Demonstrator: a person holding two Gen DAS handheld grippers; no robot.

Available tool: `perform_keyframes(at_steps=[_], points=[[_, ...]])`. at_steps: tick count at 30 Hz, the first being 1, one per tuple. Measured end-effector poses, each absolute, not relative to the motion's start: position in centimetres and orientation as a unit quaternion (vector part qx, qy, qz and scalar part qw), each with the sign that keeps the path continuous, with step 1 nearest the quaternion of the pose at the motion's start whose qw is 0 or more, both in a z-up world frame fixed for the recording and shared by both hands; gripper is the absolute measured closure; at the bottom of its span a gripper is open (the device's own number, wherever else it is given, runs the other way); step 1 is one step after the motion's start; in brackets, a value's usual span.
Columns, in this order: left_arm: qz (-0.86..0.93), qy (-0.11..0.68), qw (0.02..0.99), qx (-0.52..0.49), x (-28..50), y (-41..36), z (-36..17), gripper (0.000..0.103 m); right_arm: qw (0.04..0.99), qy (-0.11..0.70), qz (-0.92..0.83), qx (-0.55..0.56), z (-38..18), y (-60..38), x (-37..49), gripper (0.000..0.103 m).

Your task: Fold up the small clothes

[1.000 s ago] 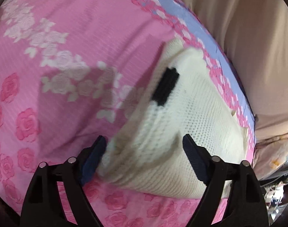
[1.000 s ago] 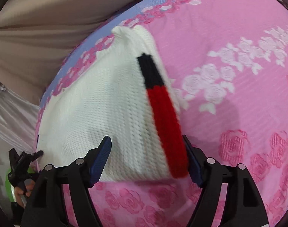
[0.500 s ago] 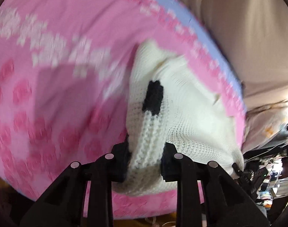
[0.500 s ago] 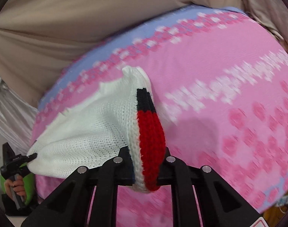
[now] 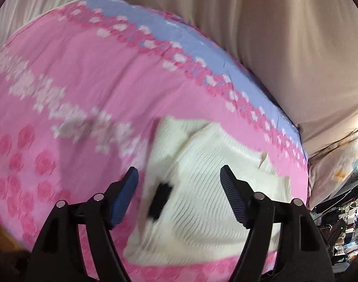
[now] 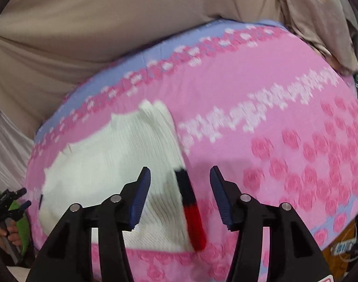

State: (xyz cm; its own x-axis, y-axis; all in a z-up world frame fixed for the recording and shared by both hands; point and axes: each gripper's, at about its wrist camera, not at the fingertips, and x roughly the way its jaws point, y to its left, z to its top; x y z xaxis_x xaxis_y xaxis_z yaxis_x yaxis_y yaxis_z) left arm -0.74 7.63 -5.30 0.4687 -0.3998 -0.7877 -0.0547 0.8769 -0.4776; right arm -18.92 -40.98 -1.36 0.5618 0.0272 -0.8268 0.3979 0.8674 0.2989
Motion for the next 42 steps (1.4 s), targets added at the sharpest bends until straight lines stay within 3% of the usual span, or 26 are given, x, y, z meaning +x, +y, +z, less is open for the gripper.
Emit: perform_keyframes(at_steps=[6, 7, 8, 9, 11, 12, 17, 22, 25, 28, 32, 33, 35, 36, 37, 40, 42], points=[[-0.081, 0.525, 0.832, -0.157, 2.7, 3.0, -8.7, 0.032, 0.852, 0.476, -0.086, 0.201, -3.4, -39.4, -11.7, 0.044], [-0.076, 0.535, 0.829, -0.145, 3.0, 2.6, -9.9, 0.044, 0.850, 0.479, -0.085, 0.202, -4.0, -39.3, -10.7, 0.044], [-0.073, 0.543, 0.825, -0.136, 3.3, 2.2, -10.7, 0.062, 0.848, 0.483, -0.081, 0.205, -4.8, -39.1, -9.6, 0.044], [-0.064, 0.551, 0.822, -0.125, 3.5, 2.0, -11.4, 0.072, 0.846, 0.486, -0.081, 0.206, -5.4, -38.9, -8.8, 0.048], [-0.062, 0.543, 0.828, -0.125, 3.2, 2.3, -11.5, 0.095, 0.841, 0.493, -0.082, 0.208, -6.5, -38.5, -7.6, 0.072], [-0.074, 0.542, 0.826, -0.134, 3.3, 2.4, -11.2, 0.097, 0.838, 0.499, -0.076, 0.207, -7.0, -38.2, -6.9, 0.096], [-0.076, 0.509, 0.844, -0.151, 3.3, 3.5, -8.1, 0.099, 0.857, 0.474, -0.057, 0.195, -4.9, -37.9, -6.2, 0.097], [-0.047, 0.509, 0.846, -0.152, 5.0, 4.1, -8.3, 0.099, 0.880, 0.409, -0.057, 0.234, -0.9, -40.6, -6.6, 0.097], [-0.019, 0.538, 0.832, -0.133, 5.8, 4.0, -11.9, 0.099, 0.847, 0.467, -0.069, 0.244, -5.4, -41.9, -4.8, 0.097], [-0.020, 0.525, 0.843, -0.112, 5.6, 3.5, -11.7, 0.098, 0.828, 0.507, -0.075, 0.230, -9.3, -41.6, -4.0, 0.096], [-0.022, 0.521, 0.844, -0.126, 4.6, 4.6, -9.2, 0.095, 0.830, 0.474, -0.072, 0.283, -7.1, -42.3, -4.8, 0.089], [-0.025, 0.513, 0.848, -0.135, 4.1, 5.1, -8.3, 0.092, 0.837, 0.465, -0.070, 0.279, -6.0, -42.2, -5.4, 0.089], [-0.038, 0.500, 0.853, -0.147, 2.9, 6.0, -6.7, 0.074, 0.857, 0.435, -0.069, 0.270, -3.4, -42.0, -7.5, 0.075], [-0.043, 0.493, 0.855, -0.152, 2.0, 6.4, -5.9, 0.067, 0.861, 0.425, -0.070, 0.272, -2.7, -42.0, -8.7, 0.057], [-0.045, 0.491, 0.856, -0.154, 1.4, 6.4, -5.5, 0.057, 0.864, 0.416, -0.074, 0.275, -2.1, -41.9, -9.9, 0.047], [-0.051, 0.500, 0.849, -0.160, -0.7, 6.7, -5.6, 0.043, 0.860, 0.419, -0.094, 0.275, -2.6, -41.5, -14.1, 0.047], [-0.052, 0.519, 0.838, -0.160, -2.1, 7.0, -6.8, 0.042, 0.847, 0.440, -0.112, 0.277, -4.1, -41.1, -17.0, 0.047]])
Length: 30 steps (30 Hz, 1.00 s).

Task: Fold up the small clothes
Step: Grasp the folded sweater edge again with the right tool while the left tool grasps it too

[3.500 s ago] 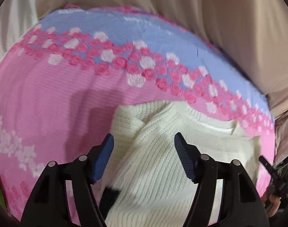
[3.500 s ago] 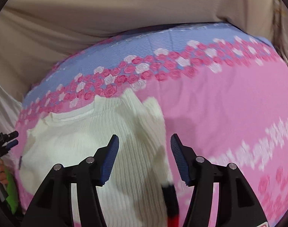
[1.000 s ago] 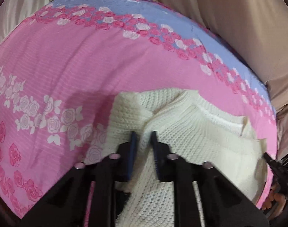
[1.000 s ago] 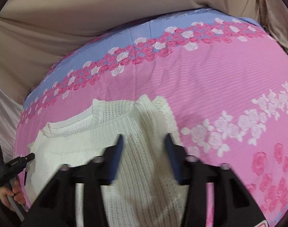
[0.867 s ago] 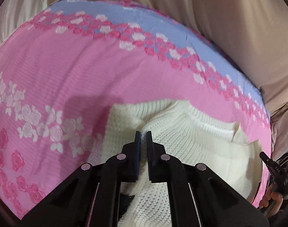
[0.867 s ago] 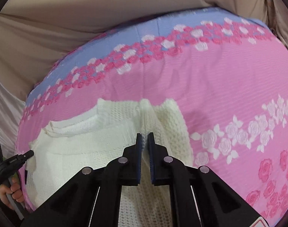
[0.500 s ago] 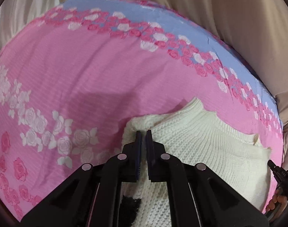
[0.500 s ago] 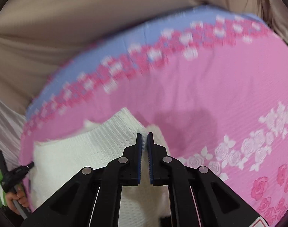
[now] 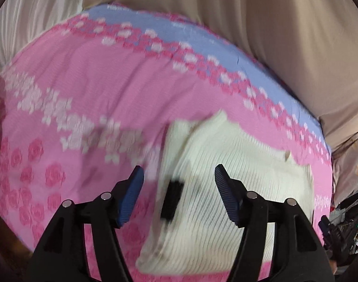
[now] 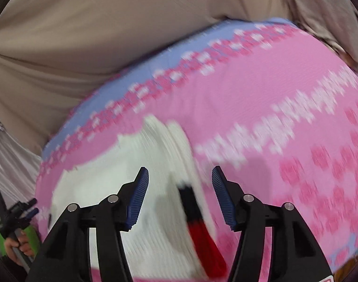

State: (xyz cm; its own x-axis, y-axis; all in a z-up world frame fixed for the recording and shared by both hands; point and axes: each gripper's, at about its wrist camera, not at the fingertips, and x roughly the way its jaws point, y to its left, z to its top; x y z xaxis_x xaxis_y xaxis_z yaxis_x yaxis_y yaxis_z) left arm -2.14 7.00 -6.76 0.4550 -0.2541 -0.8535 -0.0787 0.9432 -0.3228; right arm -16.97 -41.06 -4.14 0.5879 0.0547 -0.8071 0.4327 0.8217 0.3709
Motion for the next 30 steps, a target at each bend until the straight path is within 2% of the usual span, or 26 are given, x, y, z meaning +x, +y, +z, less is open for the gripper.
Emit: perform_keyframes(at_steps=[3, 5, 9, 10, 11, 12, 16, 18, 21, 22, 24, 26, 28, 30], points=[[-0.060, 0.557, 0.812, -0.164, -4.5, 7.7, -9.2, 0.042, 0.821, 0.464, -0.112, 0.314, -6.7, -40.2, -21.3, 0.047], [-0.068, 0.589, 0.785, -0.182, -5.8, 8.2, -11.1, 0.037, 0.805, 0.481, -0.110, 0.331, -8.4, -39.5, -23.2, 0.047], [-0.065, 0.618, 0.752, -0.222, -6.2, 8.5, -13.7, 0.035, 0.781, 0.500, -0.097, 0.361, -10.9, -37.7, -23.8, 0.045], [-0.069, 0.612, 0.759, -0.212, -6.0, 8.1, -13.4, 0.049, 0.787, 0.493, -0.098, 0.359, -10.7, -37.3, -23.5, 0.048], [-0.085, 0.613, 0.759, -0.204, -5.7, 7.7, -13.3, 0.074, 0.789, 0.491, -0.096, 0.357, -10.7, -37.1, -23.0, 0.056], [-0.094, 0.619, 0.755, -0.195, -5.4, 7.3, -13.1, 0.074, 0.791, 0.486, -0.095, 0.360, -10.5, -37.0, -22.6, 0.092], [-0.081, 0.612, 0.768, -0.171, -5.9, 7.6, -12.1, 0.077, 0.805, 0.448, -0.123, 0.368, -7.5, -38.7, -22.4, 0.094], [-0.076, 0.618, 0.761, -0.181, -5.9, 8.2, -13.2, 0.077, 0.803, 0.464, -0.127, 0.352, -7.4, -39.3, -22.8, 0.095], [-0.080, 0.620, 0.756, -0.193, -5.8, 8.3, -13.6, 0.075, 0.767, 0.527, -0.117, 0.347, -11.3, -39.4, -23.3, 0.093], [-0.084, 0.620, 0.757, -0.190, -5.6, 8.2, -13.0, 0.071, 0.770, 0.521, -0.115, 0.350, -11.3, -39.4, -23.6, 0.087], [-0.080, 0.599, 0.776, -0.183, -5.2, 8.2, -11.1, 0.067, 0.773, 0.514, -0.126, 0.351, -9.7, -39.8, -23.6, 0.077], [-0.078, 0.574, 0.795, -0.177, -4.6, 8.3, -9.3, 0.050, 0.794, 0.485, -0.145, 0.336, -6.9, -40.6, -23.2, 0.068], [-0.073, 0.548, 0.814, -0.177, -3.0, 7.6, -7.5, 0.040, 0.822, 0.456, -0.158, 0.302, -4.2, -41.4, -21.5, 0.052], [-0.074, 0.535, 0.824, -0.172, -1.1, 6.5, -6.8, 0.039, 0.840, 0.439, -0.144, 0.285, -2.8, -42.3, -18.4, 0.049]])
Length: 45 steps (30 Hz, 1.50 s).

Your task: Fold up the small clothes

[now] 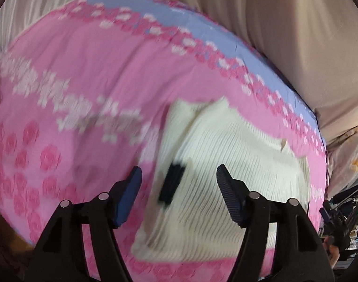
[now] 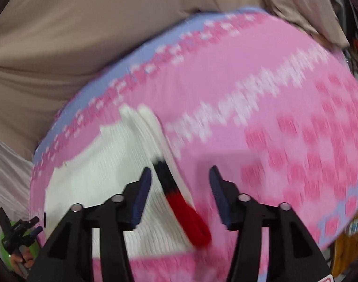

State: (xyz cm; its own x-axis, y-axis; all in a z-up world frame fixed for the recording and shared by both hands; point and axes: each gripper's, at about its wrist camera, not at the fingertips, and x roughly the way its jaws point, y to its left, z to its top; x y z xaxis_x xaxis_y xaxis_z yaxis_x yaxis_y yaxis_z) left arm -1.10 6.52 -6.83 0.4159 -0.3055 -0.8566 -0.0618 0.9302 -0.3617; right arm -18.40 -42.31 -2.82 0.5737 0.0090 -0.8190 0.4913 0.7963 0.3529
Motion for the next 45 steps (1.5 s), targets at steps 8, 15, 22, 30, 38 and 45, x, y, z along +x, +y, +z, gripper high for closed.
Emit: perform_keyframes(at_steps=[8, 15, 22, 30, 38, 45], points=[[-0.055, 0.568, 0.815, -0.102, 5.4, 1.3, -11.1, 0.093, 0.829, 0.515, -0.075, 0.202, -7.9, -40.4, -5.1, 0.073], [-0.044, 0.560, 0.820, -0.111, 6.1, 2.4, -12.2, 0.095, 0.823, 0.505, -0.092, 0.245, -9.4, -43.2, -4.5, 0.096], [-0.048, 0.535, 0.830, -0.149, 2.5, 4.3, -8.7, 0.043, 0.852, 0.460, -0.115, 0.223, -4.0, -41.5, -6.4, 0.081], [-0.008, 0.584, 0.781, -0.221, -5.5, 8.1, -13.0, 0.033, 0.831, 0.523, 0.089, 0.168, -4.3, -27.0, -6.1, 0.087], [-0.021, 0.548, 0.772, -0.321, -5.7, 8.7, -13.8, 0.078, 0.804, 0.579, 0.117, 0.072, -9.8, -19.8, -4.1, 0.098], [-0.118, 0.511, 0.816, -0.244, -4.3, 2.9, -5.5, 0.085, 0.803, 0.575, 0.122, 0.101, -10.2, -20.8, -4.3, 0.099]])
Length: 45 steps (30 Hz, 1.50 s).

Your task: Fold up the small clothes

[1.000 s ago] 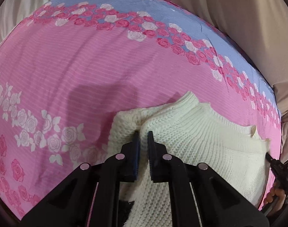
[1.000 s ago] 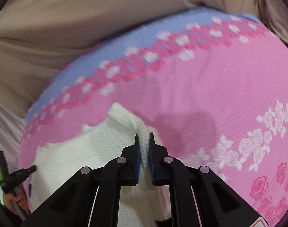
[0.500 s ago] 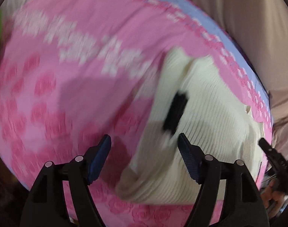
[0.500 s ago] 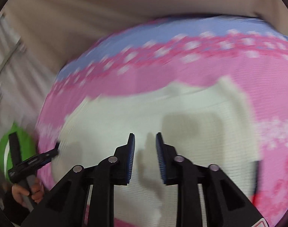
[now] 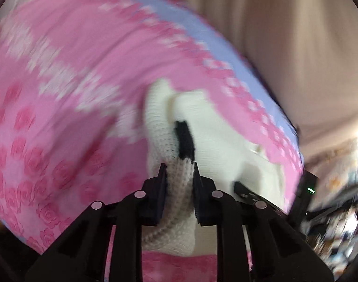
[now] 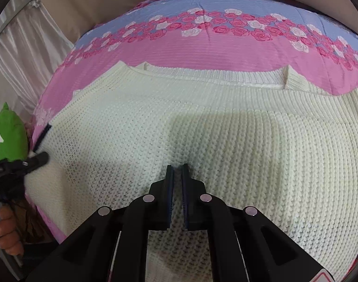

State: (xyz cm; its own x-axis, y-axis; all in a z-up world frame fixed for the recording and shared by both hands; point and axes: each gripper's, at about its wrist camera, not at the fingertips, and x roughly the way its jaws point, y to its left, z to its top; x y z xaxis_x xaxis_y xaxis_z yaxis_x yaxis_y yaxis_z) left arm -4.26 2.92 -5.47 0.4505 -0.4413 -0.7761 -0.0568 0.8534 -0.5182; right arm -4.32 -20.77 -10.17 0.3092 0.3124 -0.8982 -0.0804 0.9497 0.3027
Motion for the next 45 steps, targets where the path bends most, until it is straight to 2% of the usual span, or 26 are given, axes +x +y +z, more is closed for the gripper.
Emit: perform_keyframes(at_steps=[3, 7, 9, 13, 16, 17, 18, 19, 20, 21, 22, 26, 32, 33, 34, 35, 39, 41, 43, 45], points=[[-0.209, 0.484, 0.833, -0.166, -4.4, -3.9, -0.7, 0.085, 0.798, 0.571, 0.129, 0.144, -10.0, -22.1, -4.7, 0.099], [-0.309, 0.472, 0.822, -0.075, -5.2, -14.0, 1.3, 0.085, 0.797, 0.547, 0.105, 0.234, -7.8, -26.8, -6.8, 0.096], [-0.345, 0.478, 0.807, -0.032, -6.3, -18.4, 0.2, 0.085, 0.805, 0.526, 0.074, 0.265, -6.6, -30.5, -8.9, 0.093], [-0.359, 0.531, 0.762, 0.090, -8.5, -26.2, -7.2, 0.082, 0.815, 0.494, -0.012, 0.302, -5.2, -38.2, -14.3, 0.087], [-0.342, 0.502, 0.782, 0.139, -10.9, -27.5, -8.6, 0.071, 0.810, 0.485, -0.049, 0.327, -5.2, -42.0, -17.4, 0.086], [-0.342, 0.488, 0.790, 0.145, -11.6, -27.2, -8.0, 0.056, 0.807, 0.483, -0.048, 0.337, -5.2, -42.7, -18.0, 0.086], [-0.347, 0.476, 0.794, 0.152, -12.2, -27.0, -7.4, 0.048, 0.805, 0.482, -0.041, 0.344, -5.1, -43.1, -18.3, 0.083], [-0.346, 0.458, 0.802, 0.163, -13.2, -26.6, -6.4, 0.036, 0.804, 0.479, -0.029, 0.350, -4.9, -43.3, -18.4, 0.075], [-0.343, 0.449, 0.808, 0.168, -14.3, -26.1, -5.9, 0.029, 0.804, 0.478, -0.012, 0.354, -4.6, -43.3, -18.1, 0.069], [-0.340, 0.441, 0.812, 0.175, -14.7, -25.6, -5.4, 0.027, 0.804, 0.478, 0.002, 0.354, -4.5, -43.1, -17.7, 0.054], [-0.332, 0.438, 0.815, 0.183, -15.5, -24.9, -5.5, 0.022, 0.805, 0.478, 0.021, 0.351, -4.3, -42.7, -17.0, 0.046], [-0.289, 0.460, 0.815, 0.204, -17.4, -22.6, -8.2, 0.022, 0.791, 0.509, 0.099, 0.325, -4.6, -40.5, -12.3, 0.039], [-0.221, 0.480, 0.827, 0.194, -18.0, -20.4, -11.3, 0.022, 0.737, 0.575, 0.154, 0.320, -8.4, -36.5, -7.6, 0.038], [-0.215, 0.479, 0.831, 0.184, -17.9, -19.8, -11.2, 0.022, 0.729, 0.581, 0.157, 0.325, -9.1, -36.0, -7.1, 0.042], [-0.210, 0.478, 0.835, 0.172, -17.8, -19.1, -10.9, 0.022, 0.724, 0.585, 0.158, 0.329, -9.4, -35.4, -6.8, 0.066], [-0.204, 0.480, 0.839, 0.156, -17.7, -18.1, -10.5, 0.022, 0.723, 0.585, 0.161, 0.331, -9.4, -35.0, -6.8, 0.081], [-0.171, 0.505, 0.838, 0.120, -16.7, -15.5, -10.9, 0.022, 0.736, 0.495, 0.230, 0.400, -4.4, -37.0, -8.1, 0.084], [-0.166, 0.517, 0.834, 0.099, -16.3, -14.7, -11.1, 0.022, 0.755, 0.462, 0.237, 0.401, -2.8, -38.8, -9.1, 0.084], [-0.169, 0.519, 0.833, 0.086, -15.8, -14.5, -11.2, 0.022, 0.766, 0.497, 0.190, 0.362, -5.2, -40.5, -9.4, 0.080], [-0.183, 0.517, 0.832, 0.087, -15.5, -14.7, -11.0, 0.022, 0.741, 0.579, 0.122, 0.317, -10.0, -41.6, -9.3, 0.080]])
